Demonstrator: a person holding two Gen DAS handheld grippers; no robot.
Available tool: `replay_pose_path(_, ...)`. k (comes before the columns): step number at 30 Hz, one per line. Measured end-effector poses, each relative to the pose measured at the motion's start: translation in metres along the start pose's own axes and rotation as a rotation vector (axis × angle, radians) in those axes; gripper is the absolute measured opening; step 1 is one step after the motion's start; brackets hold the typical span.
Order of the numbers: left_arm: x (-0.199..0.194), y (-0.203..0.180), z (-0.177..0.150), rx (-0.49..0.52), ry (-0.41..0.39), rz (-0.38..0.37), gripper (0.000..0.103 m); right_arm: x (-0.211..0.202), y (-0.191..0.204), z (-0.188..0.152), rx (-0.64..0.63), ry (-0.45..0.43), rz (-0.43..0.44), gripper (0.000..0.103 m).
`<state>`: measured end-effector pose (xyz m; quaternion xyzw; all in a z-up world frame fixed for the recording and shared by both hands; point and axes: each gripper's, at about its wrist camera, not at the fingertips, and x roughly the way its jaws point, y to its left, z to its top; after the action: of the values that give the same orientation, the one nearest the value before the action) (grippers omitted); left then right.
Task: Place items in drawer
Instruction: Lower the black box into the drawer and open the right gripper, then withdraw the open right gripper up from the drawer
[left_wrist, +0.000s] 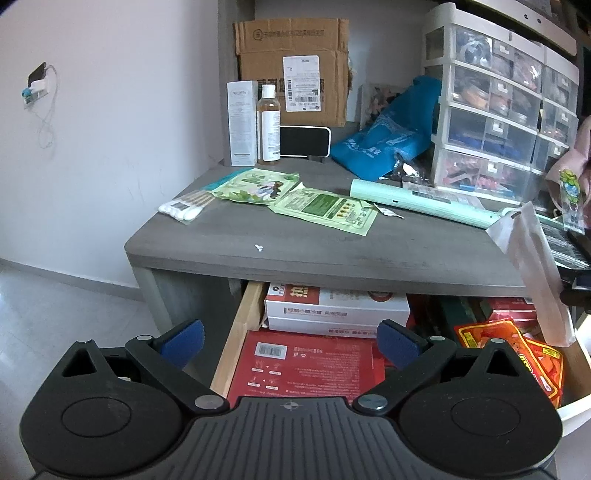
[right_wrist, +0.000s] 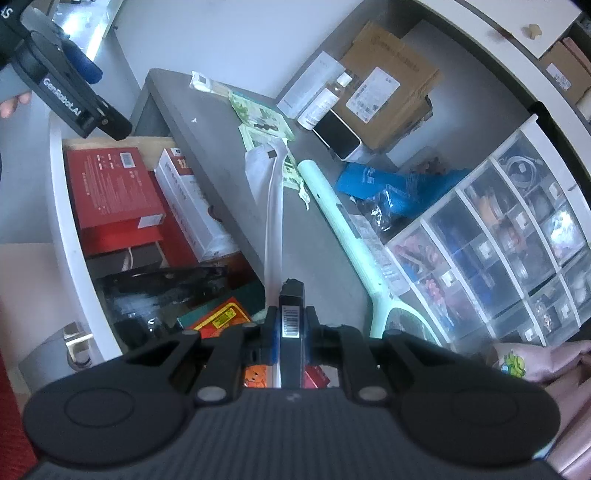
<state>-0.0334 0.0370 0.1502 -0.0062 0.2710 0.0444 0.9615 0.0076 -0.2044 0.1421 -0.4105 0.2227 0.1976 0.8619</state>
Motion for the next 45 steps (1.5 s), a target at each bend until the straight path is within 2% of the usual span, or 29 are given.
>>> replay_pose_path(7,0.001,0.001,-0.001,-0.002,0.0,0.003,0.101,0.002,0.001,0.0,0.004,0.0,-0.002,0.013)
replay_pose_path(9,0.001,0.001,-0.001,-0.001,-0.001,0.004,0.101,0.004,0.002,0.0,-0.005,0.006,-0.007,0.02)
replay_pose_path(10,0.001,0.0,0.0,-0.001,-0.001,0.005,0.101,0.005,0.004,0.0,-0.02,0.009,-0.018,0.041)
replay_pose_path(11,0.001,0.0,0.0,-0.002,-0.001,0.005,0.101,0.004,0.007,-0.001,-0.038,0.003,-0.028,0.072)
replay_pose_path(12,0.002,0.0,0.0,-0.003,-0.001,0.005,0.101,0.003,0.01,-0.002,-0.054,-0.011,-0.035,0.082)
replay_pose_path(13,0.002,0.0,0.0,-0.003,0.0,0.006,0.101,0.003,0.011,-0.002,-0.059,-0.018,-0.034,0.086)
replay_pose_path(17,0.002,0.0,0.0,-0.002,0.001,0.005,0.101,0.002,0.012,0.0,-0.043,-0.026,-0.01,0.086)
replay_pose_path(45,0.005,-0.001,0.002,-0.001,-0.001,0.006,0.101,0.006,0.009,-0.005,0.0,-0.011,-0.009,0.086)
